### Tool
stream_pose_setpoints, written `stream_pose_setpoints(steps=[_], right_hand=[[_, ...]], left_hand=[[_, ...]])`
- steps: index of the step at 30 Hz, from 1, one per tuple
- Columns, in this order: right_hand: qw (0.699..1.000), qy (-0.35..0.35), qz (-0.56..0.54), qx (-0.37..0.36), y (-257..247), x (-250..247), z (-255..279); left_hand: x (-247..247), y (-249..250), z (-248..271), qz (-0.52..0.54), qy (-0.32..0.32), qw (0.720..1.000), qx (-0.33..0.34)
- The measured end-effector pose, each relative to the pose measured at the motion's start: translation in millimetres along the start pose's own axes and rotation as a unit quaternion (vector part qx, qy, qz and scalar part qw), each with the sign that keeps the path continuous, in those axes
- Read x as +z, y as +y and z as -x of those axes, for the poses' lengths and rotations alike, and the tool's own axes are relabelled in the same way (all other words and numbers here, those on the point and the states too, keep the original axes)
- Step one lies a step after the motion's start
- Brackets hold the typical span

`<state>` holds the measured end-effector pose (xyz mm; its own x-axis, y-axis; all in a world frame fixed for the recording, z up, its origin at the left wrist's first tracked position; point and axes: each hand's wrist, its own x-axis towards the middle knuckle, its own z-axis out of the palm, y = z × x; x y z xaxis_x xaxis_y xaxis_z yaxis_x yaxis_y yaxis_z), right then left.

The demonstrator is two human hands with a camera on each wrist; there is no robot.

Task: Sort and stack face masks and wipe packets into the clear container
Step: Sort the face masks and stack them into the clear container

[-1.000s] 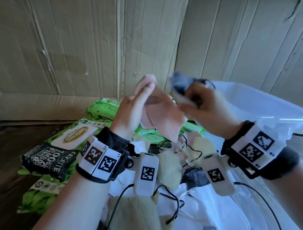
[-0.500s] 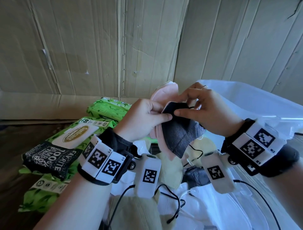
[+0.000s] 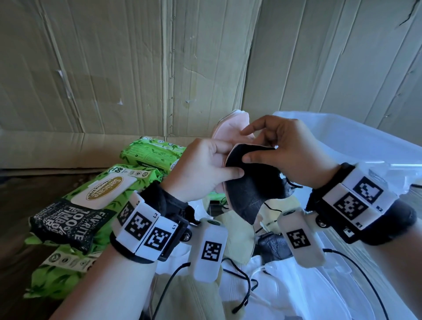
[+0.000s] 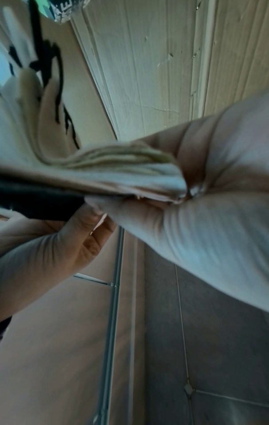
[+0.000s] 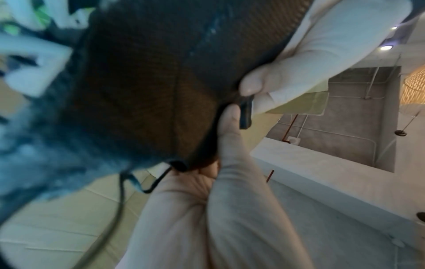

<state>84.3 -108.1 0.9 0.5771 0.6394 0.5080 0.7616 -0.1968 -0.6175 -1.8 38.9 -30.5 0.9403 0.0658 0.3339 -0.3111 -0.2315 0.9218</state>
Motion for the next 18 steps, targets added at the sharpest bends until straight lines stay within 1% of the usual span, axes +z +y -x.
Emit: stream_pose_setpoints(steps=[1, 3, 5, 9, 12, 14, 15, 16, 17, 18], right_hand=[[1.0, 0.007, 0.017, -0.001, 0.0, 0.8, 0.2], [0.997, 0.017, 0.073, -0.002, -0.8, 1.7, 1.2], [0.991, 0.014, 0.131, -0.01, -3.1, 0.8, 1.9], [0.985, -0.029, 0.167, 0.007, -2.6, -3.7, 3.1], [0.983, -0.061, 0.174, 0.006, 2.7, -6.1, 8.3], [0.984, -0.071, 0.163, 0.025, 7.1, -13.5, 9.3], [0.988, -0.053, 0.142, 0.042, 10.9, -18.9, 7.6], [0.992, -0.006, 0.111, 0.056, 14.7, -25.1, 5.0], [0.992, 0.066, 0.081, 0.065, 19.3, -30.9, 1.0], [0.986, 0.142, 0.063, 0.064, 20.9, -35.5, -2.0]], left_hand=[[-0.2, -1.4, -1.2, -0.001, 0.0, 1.0, 0.017], [1.2, -2.3, -3.4, -0.038, 0.017, 0.998, 0.048], [3.4, -4.9, -4.8, -0.052, 0.026, 0.996, 0.073], [4.7, -11.8, -7.3, -0.068, 0.057, 0.994, 0.057], [3.8, -13.2, -8.2, -0.096, 0.056, 0.992, 0.053], [3.4, -15.0, -9.1, -0.093, 0.061, 0.993, 0.038], [3.3, -16.2, -10.0, -0.081, 0.069, 0.994, 0.026], [3.4, -16.3, -10.3, -0.065, 0.078, 0.995, 0.017], [3.2, -17.6, -11.1, -0.058, 0.087, 0.994, 0.013], [2.8, -18.7, -12.5, -0.058, 0.098, 0.993, 0.012]])
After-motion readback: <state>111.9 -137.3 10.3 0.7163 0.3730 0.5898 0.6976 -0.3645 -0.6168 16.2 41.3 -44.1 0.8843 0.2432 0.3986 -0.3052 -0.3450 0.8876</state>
